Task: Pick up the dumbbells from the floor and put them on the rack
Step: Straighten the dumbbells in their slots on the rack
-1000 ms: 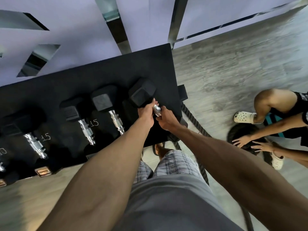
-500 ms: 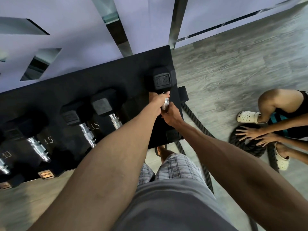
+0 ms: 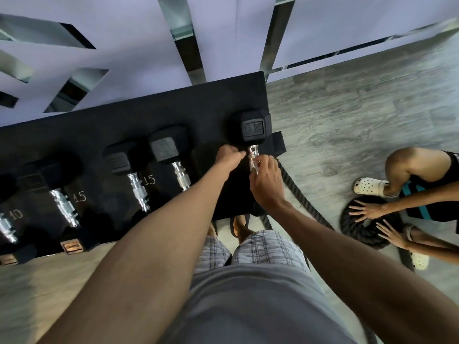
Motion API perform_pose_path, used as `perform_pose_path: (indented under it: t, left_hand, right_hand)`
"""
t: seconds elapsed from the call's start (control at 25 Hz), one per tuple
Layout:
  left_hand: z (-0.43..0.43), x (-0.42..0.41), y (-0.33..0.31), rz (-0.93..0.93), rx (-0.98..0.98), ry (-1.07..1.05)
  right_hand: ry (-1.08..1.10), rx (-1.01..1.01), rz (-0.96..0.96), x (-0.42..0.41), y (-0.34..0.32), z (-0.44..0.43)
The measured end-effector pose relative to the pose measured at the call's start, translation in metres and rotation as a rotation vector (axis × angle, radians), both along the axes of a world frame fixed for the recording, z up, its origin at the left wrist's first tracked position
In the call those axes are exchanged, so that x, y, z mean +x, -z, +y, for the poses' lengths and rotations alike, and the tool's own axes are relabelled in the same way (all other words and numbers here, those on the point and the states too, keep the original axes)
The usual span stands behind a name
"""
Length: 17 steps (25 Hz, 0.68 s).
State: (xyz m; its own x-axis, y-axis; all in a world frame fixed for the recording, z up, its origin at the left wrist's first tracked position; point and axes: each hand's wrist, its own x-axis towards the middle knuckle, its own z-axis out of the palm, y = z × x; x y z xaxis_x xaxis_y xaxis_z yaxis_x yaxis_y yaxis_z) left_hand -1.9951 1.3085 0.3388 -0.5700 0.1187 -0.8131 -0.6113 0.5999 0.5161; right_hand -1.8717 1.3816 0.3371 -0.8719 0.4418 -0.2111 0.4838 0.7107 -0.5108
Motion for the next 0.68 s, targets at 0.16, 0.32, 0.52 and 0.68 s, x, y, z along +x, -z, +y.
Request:
perform_pose_path:
  t: [0.16,0.32,0.52,0.68]
  left_hand:
    - [-0.062,0.001,-0.014,0.160,-0.070,0.024]
    - [-0.125,0.000,-0.009,0.201,-0.115,-0.055]
    - [-0.163,-0.003,0.004,0.271,-0.275,-0.136]
    - [-0.164,-0.022,0.019,-0.023,0.033,-0.409]
  right_hand:
    - [-0.169,-0.121,0.039,-0.011,-0.006,-0.034]
    - [-0.289,-0.220,-0.044,-0.030,0.000,-0.078]
    - [-0.280,-0.448,-0.278,-0.052,0.015,-0.121]
    - [-0.112,-0.578,-0.393,-0.062,0.026,-0.145]
